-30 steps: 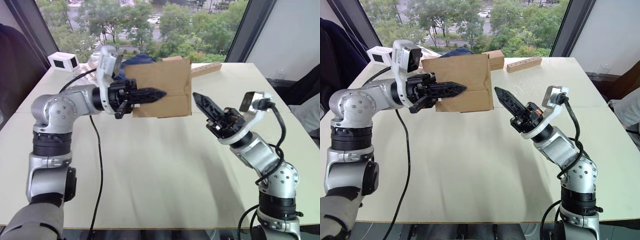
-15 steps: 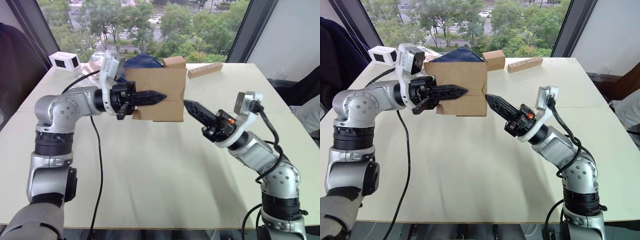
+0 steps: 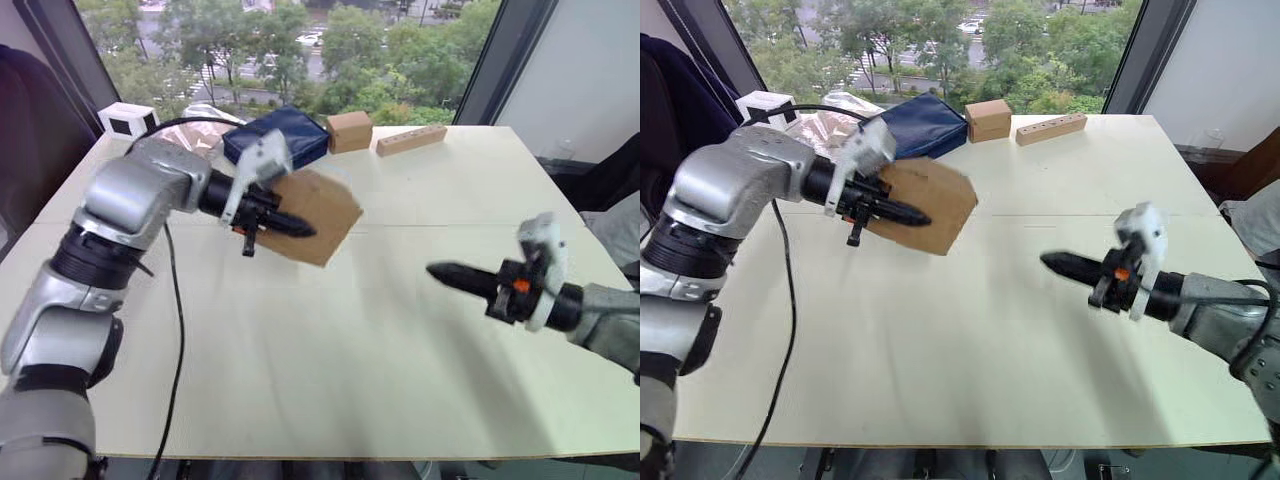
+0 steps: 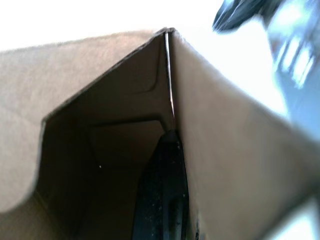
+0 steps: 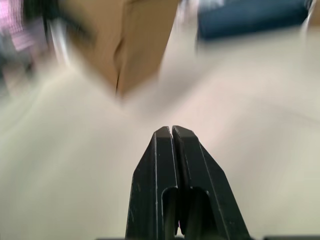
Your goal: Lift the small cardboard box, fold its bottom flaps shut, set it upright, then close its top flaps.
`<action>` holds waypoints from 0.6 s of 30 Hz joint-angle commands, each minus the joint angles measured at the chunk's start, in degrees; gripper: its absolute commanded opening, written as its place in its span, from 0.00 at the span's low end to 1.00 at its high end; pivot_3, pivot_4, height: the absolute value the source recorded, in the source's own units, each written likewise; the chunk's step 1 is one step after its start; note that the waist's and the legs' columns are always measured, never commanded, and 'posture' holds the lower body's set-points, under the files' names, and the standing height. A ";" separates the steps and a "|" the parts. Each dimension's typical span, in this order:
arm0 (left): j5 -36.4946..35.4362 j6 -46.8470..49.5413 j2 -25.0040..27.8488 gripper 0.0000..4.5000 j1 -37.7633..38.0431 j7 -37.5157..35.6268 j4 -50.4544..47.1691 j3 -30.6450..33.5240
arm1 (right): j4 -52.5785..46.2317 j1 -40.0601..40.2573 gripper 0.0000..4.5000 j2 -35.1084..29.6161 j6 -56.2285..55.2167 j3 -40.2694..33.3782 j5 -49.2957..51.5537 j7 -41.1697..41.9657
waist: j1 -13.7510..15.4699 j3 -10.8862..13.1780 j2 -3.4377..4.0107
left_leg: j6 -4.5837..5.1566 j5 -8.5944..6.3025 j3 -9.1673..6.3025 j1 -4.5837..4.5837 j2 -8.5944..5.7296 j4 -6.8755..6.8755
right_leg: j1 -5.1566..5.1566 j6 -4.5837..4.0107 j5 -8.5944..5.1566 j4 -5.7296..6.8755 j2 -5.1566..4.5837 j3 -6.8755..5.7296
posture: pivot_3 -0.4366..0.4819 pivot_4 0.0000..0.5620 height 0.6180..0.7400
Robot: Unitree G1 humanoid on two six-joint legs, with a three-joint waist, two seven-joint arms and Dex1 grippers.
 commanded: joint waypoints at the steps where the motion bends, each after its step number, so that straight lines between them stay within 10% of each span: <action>1: 8.04 -2.76 -0.91 0.00 -3.53 -4.83 -1.15 -8.56 | -6.60 4.26 0.01 -8.12 -4.97 4.90 -15.06 5.25 | -0.01 0.00 0.00 | 0.00 0.00 0.00 -0.04 0.00 0.04 | -0.01 0.00 0.00 0.00 0.01 0.00 | 0.48 0.27 1.00; 18: 26.43 -5.51 -9.82 0.00 -6.56 -12.50 -2.85 -24.41 | -16.89 3.21 0.01 -1.30 0.58 7.69 -20.72 -2.63 | 0.11 0.02 -0.05 | -0.01 0.02 -0.07 -0.09 0.00 0.13 | 0.01 0.01 -0.01 -0.03 0.05 0.04 | 0.48 0.27 1.00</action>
